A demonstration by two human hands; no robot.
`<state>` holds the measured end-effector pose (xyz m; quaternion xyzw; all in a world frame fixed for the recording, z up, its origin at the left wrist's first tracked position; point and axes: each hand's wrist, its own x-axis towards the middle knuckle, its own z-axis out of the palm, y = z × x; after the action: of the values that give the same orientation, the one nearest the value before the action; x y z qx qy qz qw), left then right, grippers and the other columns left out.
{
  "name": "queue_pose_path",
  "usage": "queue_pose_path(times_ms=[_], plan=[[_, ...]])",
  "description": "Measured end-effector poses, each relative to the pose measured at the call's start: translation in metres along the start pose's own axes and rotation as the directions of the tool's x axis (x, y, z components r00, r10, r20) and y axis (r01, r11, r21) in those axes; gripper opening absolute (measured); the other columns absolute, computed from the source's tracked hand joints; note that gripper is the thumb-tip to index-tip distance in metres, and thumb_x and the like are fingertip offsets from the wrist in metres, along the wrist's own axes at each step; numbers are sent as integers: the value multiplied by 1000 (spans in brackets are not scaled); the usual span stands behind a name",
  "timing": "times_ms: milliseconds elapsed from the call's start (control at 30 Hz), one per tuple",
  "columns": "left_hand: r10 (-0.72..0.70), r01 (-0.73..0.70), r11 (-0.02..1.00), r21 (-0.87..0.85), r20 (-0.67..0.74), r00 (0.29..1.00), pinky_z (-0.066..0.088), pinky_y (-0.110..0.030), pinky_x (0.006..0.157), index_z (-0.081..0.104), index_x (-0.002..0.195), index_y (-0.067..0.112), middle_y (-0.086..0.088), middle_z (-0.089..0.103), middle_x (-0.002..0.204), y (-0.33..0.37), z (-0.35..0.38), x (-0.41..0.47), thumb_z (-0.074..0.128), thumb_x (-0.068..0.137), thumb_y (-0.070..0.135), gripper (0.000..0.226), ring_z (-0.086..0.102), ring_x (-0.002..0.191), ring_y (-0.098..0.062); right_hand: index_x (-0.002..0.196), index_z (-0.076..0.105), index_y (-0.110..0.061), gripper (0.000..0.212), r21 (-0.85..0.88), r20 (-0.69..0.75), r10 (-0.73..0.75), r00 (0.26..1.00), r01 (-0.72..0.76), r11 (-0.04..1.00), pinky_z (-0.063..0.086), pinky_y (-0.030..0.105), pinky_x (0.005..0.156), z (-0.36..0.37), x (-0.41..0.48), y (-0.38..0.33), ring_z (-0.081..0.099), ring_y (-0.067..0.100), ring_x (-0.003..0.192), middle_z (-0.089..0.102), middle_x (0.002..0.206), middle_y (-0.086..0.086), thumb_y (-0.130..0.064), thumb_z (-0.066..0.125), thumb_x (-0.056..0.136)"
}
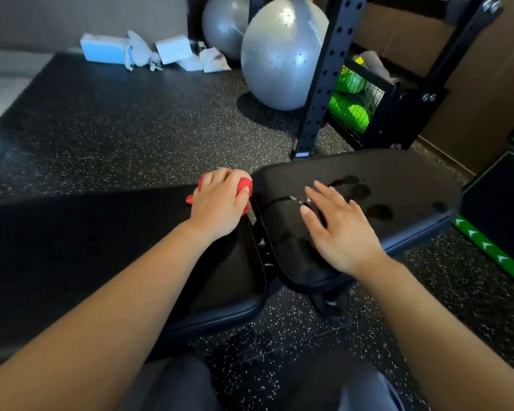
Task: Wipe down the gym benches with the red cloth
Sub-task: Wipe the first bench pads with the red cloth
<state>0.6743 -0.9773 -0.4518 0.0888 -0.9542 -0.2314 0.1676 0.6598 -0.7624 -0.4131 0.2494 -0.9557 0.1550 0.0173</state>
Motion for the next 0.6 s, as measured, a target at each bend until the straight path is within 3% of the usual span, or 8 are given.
queue_pose_path(times_ms=[133,267,400,600], plan=[[-87,74,979,-191,-59,994,28,-39,103,50,125,26,-2,44,132,11,-1,4,38,97,27,31,33,124,-28,149,29,-25,52,-102,-56,19,998,-25,994,9,41,117,-33,18,39,8,15,147,16,159,-5,-42,30,100],[-71,20,948,-318,-151,986,25,-34,101,52,123,26,-3,48,129,43,1,9,34,93,34,36,37,121,-27,150,25,-27,54,-205,38,83,996,-74,976,4,48,116,-34,23,62,2,15,147,10,160,-7,-47,23,100],[81,-97,971,-218,-81,993,27,-37,104,49,125,27,-1,44,129,68,15,9,37,95,34,33,34,122,-24,150,23,-32,54,-203,3,109,994,-106,973,0,43,117,-27,20,65,2,14,147,10,160,-9,-50,18,100],[131,-133,985,-109,-20,991,24,-39,108,42,131,27,-2,41,132,65,38,7,36,97,37,36,32,125,-25,150,21,-33,56,-224,-27,106,994,-109,969,0,42,117,-21,19,65,2,14,147,8,159,-11,-53,14,98]])
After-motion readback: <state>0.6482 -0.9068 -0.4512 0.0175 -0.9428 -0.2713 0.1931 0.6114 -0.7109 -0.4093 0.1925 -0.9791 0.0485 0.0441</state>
